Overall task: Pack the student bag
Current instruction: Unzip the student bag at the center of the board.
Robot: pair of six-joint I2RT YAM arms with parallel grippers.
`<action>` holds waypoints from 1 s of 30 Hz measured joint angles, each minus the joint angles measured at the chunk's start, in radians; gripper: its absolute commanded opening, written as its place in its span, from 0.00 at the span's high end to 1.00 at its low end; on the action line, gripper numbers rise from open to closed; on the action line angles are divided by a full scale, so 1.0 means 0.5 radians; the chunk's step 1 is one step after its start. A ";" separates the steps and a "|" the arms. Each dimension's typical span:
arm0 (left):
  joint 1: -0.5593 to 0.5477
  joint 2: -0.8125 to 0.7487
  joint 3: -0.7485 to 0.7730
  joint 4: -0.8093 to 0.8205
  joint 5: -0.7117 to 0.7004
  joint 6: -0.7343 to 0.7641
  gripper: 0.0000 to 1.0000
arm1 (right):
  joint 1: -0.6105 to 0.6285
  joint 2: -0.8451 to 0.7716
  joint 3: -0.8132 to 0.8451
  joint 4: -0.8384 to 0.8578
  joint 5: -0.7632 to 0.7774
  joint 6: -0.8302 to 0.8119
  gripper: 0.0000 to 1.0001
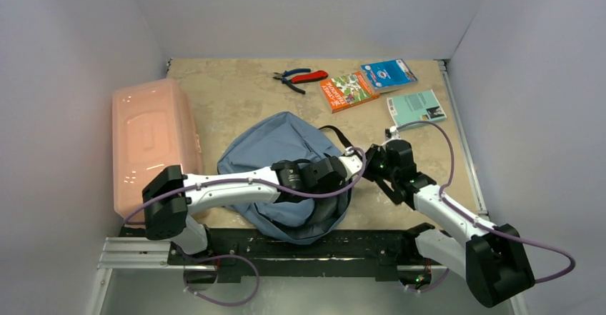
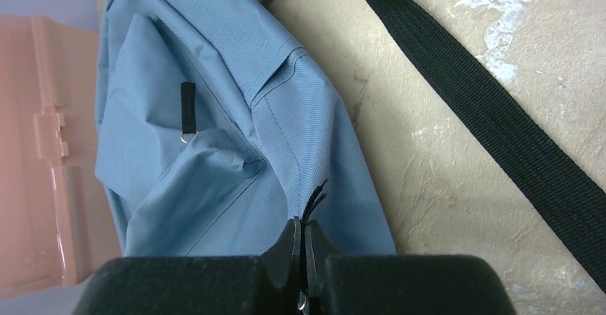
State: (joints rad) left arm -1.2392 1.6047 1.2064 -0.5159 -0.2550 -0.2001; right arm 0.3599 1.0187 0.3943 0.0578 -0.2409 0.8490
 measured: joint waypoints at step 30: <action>-0.053 -0.854 -0.723 0.418 0.102 0.367 1.00 | 0.169 1.344 1.074 0.291 -0.570 -0.283 1.00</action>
State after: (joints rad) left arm -1.2655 1.1778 0.8452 -0.3069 -0.2039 -0.0166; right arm 0.4446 1.6905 0.9314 0.2031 -0.5259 0.7074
